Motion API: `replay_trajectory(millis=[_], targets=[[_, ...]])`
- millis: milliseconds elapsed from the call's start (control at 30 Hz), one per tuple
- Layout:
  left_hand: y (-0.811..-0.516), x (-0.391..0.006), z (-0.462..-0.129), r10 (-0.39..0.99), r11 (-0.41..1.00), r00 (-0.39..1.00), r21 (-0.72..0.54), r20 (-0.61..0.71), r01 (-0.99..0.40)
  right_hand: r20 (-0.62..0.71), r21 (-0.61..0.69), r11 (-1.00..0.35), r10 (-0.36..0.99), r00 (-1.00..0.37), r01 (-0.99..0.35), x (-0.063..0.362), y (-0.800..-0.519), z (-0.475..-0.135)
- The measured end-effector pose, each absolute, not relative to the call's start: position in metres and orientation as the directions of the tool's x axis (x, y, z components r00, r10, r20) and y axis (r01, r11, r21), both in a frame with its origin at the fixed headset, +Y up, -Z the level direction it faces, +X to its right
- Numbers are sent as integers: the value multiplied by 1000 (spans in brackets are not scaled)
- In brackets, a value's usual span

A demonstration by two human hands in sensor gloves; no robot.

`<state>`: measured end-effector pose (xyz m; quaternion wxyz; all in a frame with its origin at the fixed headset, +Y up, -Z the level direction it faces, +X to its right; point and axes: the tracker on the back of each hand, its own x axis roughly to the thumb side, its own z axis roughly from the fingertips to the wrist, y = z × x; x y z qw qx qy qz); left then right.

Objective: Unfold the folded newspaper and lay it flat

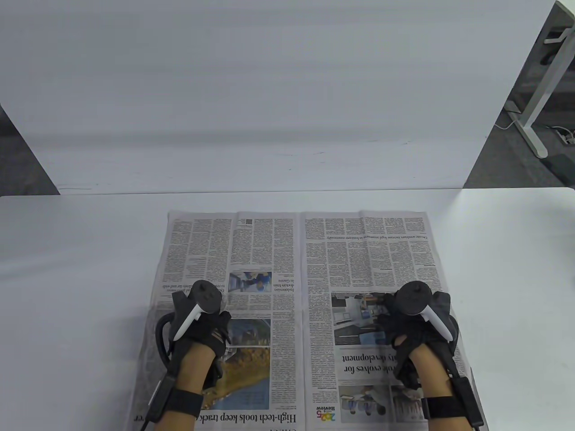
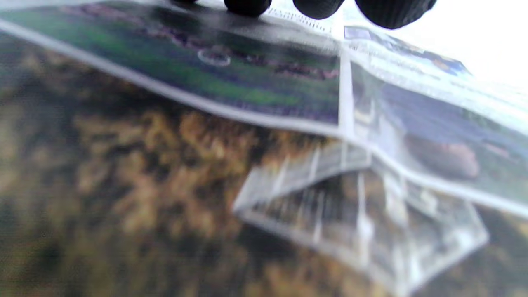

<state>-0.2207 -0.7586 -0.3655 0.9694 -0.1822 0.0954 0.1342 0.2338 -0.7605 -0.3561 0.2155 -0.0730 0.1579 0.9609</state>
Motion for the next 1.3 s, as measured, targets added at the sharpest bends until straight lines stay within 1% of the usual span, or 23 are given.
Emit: replay_trajectory(millis=[133, 300, 367, 467, 533, 600, 667, 733, 767, 833, 933, 1000, 1067, 1100, 1133, 1200, 1300], targets=[[-748, -221, -361, 197, 892, 947, -354, -253, -280, -240, 301, -855, 362, -901, -423, 232, -749, -351], [-736, -221, -354, 141, 848, 945, -456, -294, -269, -282, 360, -839, 319, -905, -408, 231, -734, -343], [-735, -221, -351, 143, 830, 938, -478, -315, -287, -295, 390, -830, 298, -908, -399, 230, -732, -341], [-730, -219, -352, 127, 856, 940, -444, -317, -265, -296, 369, -840, 300, -907, -398, 229, -729, -340], [-719, -212, -353, 112, 877, 951, -421, -287, -230, -269, 331, -851, 329, -905, -408, 226, -715, -340], [-704, -201, -353, 124, 889, 962, -404, -244, -217, -236, 262, -866, 370, -898, -426, 220, -697, -340], [-689, -185, -354, 139, 919, 970, -340, -200, -202, -192, 178, -889, 389, -901, -422, 209, -681, -342], [-677, -167, -357, 175, 940, 974, -271, -142, -209, -140, 143, -900, 394, -908, -412, 193, -670, -346], [-672, -158, -359, 216, 944, 970, -229, -116, -237, -118, 126, -904, 396, -911, -409, 182, -668, -348], [-667, -143, -362, 278, 937, 958, -202, -68, -286, -49, 117, -907, 401, -915, -404, 165, -668, -352], [-666, -125, -370, 301, 941, 953, -165, 6, -296, 52, 91, -916, 396, -917, -390, 142, -677, -358], [-671, -115, -376, 300, 946, 951, -154, 75, -286, 118, 86, -933, 358, -926, -349, 126, -689, -364], [-680, -110, -382, 332, 937, 936, -158, 116, -312, 150, 124, -947, 313, -938, -296, 116, -701, -368], [-689, -108, -387, 365, 922, 920, -190, 143, -337, 158, 167, -950, 291, -943, -265, 113, -710, -372], [-695, -108, -391, 384, 910, 910, -229, 156, -345, 158, 182, -949, 285, -945, -256, 112, -716, -374], [-712, -108, -400, 404, 885, 903, -311, 144, -346, 151, 225, -940, 294, -944, -257, 110, -729, -381], [-734, -109, -411, 343, 877, 934, -389, 101, -280, 126, 272, -938, 257, -958, -215, 111, -746, -390]])
